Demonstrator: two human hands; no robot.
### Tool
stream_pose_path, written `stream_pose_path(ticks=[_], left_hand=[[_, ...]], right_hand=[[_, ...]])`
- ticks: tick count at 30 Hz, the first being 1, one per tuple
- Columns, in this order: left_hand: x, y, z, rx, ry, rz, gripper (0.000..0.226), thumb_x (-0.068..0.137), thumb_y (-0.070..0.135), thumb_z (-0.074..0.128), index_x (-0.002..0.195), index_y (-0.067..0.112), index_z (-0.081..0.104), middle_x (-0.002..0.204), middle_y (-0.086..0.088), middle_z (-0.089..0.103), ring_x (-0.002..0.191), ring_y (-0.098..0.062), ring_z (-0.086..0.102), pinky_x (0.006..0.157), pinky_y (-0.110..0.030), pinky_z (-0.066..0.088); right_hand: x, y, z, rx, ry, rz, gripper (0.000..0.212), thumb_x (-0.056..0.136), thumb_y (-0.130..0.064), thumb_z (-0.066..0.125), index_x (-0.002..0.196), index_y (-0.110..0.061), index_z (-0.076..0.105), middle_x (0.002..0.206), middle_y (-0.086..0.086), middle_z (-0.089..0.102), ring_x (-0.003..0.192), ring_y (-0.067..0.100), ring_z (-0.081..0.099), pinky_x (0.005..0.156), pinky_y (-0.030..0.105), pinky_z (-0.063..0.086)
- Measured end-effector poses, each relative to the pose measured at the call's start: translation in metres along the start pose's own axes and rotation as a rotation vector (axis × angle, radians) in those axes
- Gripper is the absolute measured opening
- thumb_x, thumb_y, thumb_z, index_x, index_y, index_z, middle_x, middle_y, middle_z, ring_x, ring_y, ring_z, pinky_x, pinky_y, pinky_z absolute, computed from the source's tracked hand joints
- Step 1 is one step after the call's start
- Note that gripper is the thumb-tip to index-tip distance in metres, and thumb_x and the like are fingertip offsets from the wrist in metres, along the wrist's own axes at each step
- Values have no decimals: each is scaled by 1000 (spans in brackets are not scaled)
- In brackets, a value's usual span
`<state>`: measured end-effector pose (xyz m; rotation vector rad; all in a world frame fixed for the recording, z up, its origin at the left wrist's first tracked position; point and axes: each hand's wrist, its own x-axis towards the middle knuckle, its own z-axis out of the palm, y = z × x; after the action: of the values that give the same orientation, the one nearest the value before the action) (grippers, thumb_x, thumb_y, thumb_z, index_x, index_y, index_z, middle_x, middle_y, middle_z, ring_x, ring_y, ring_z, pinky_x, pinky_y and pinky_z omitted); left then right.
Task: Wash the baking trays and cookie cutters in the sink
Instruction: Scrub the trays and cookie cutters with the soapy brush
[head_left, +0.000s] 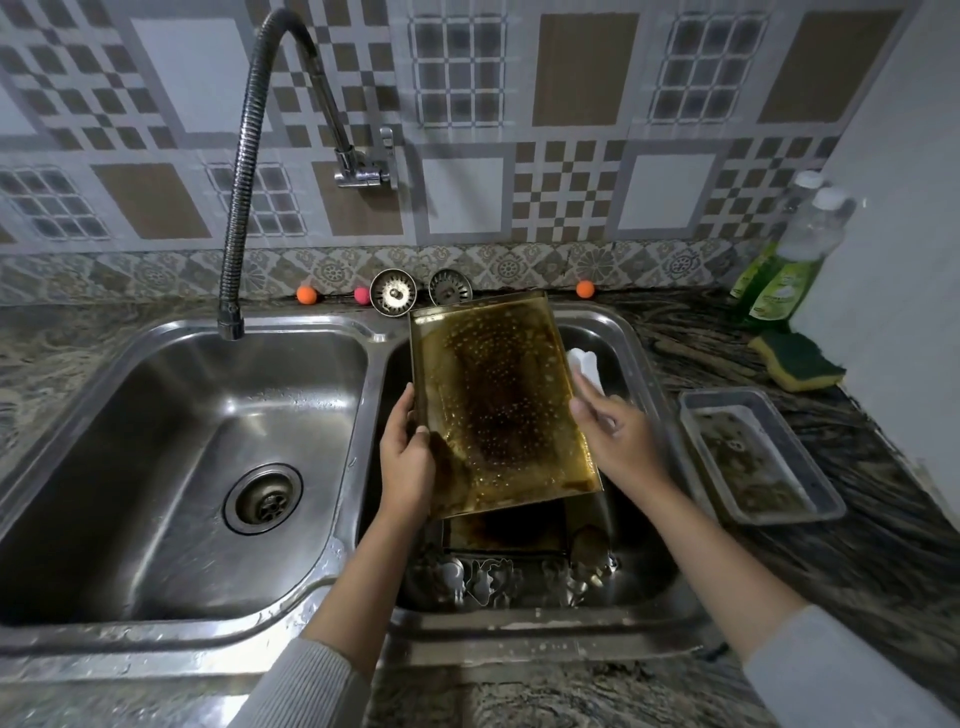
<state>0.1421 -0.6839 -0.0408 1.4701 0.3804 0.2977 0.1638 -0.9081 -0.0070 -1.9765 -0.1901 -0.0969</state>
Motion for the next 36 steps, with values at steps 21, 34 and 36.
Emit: stream_pose_path(ticks=[21,34,36], left_hand=[[-2,71,67,285,-330,98,67,89,48,56,147,27,31,150,4,38,137,-12,36,114,-38,33],[0,88,75,445,-105,141,79,87,13,58,148,14,7,101,-6,64,88,-22,65,69,-29,49],[-1,88,74,417,-114,149,78,86,5,56,147,21,11,82,-5,60,66,-17,59,59,-27,46]], right_hand=[[-14,-10,10,-22,32,-217,36,88,-2,62,120,-17,62,114,4,52,111,14,56,86,4,44],[-18,0,15,-41,-84,-390,32,86,-10,61,116,-19,67,115,0,51,118,18,55,88,32,55],[-18,0,17,-103,-74,-405,28,84,-13,63,110,-22,69,110,-2,50,109,17,59,78,26,56]])
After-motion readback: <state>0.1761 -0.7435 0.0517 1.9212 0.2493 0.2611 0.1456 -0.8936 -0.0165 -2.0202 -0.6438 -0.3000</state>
